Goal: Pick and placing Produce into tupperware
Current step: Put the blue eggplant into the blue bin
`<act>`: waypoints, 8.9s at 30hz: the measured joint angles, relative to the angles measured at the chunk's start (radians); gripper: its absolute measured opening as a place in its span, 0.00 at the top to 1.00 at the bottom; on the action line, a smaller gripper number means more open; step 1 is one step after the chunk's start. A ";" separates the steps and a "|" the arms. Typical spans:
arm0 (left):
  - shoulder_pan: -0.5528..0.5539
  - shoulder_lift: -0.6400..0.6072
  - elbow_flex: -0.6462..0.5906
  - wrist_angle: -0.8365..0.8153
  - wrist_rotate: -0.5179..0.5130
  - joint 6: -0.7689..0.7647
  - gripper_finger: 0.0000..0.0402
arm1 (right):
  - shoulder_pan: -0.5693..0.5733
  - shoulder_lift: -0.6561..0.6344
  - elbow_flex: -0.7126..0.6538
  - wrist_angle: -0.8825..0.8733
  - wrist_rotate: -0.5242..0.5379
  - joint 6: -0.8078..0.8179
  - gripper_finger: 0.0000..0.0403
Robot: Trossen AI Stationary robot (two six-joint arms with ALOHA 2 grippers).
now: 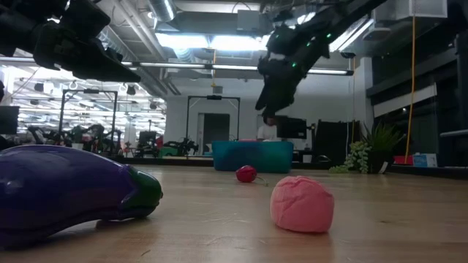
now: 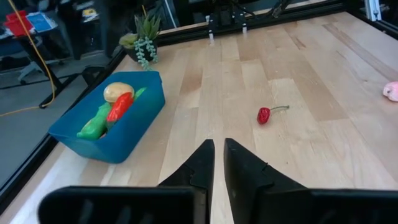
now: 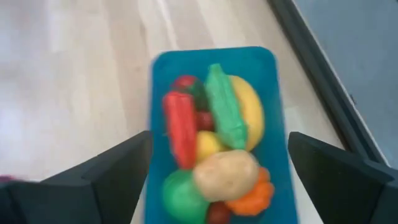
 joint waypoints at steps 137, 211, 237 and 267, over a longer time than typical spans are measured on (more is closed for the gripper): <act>-0.592 1.223 1.003 -0.484 -0.104 -1.468 0.45 | 0.900 -0.743 -0.878 0.734 0.233 0.337 0.07; -0.551 1.413 1.007 -0.514 0.047 -1.283 0.49 | 0.900 -0.743 -0.878 0.719 0.231 0.344 0.07; -0.549 1.393 1.001 -0.516 0.049 -1.191 0.72 | 0.900 -0.743 -0.878 0.718 0.231 0.344 0.07; -0.629 1.000 1.001 -0.651 -0.565 -0.894 0.74 | 0.916 -0.742 -0.878 0.689 0.230 0.362 0.07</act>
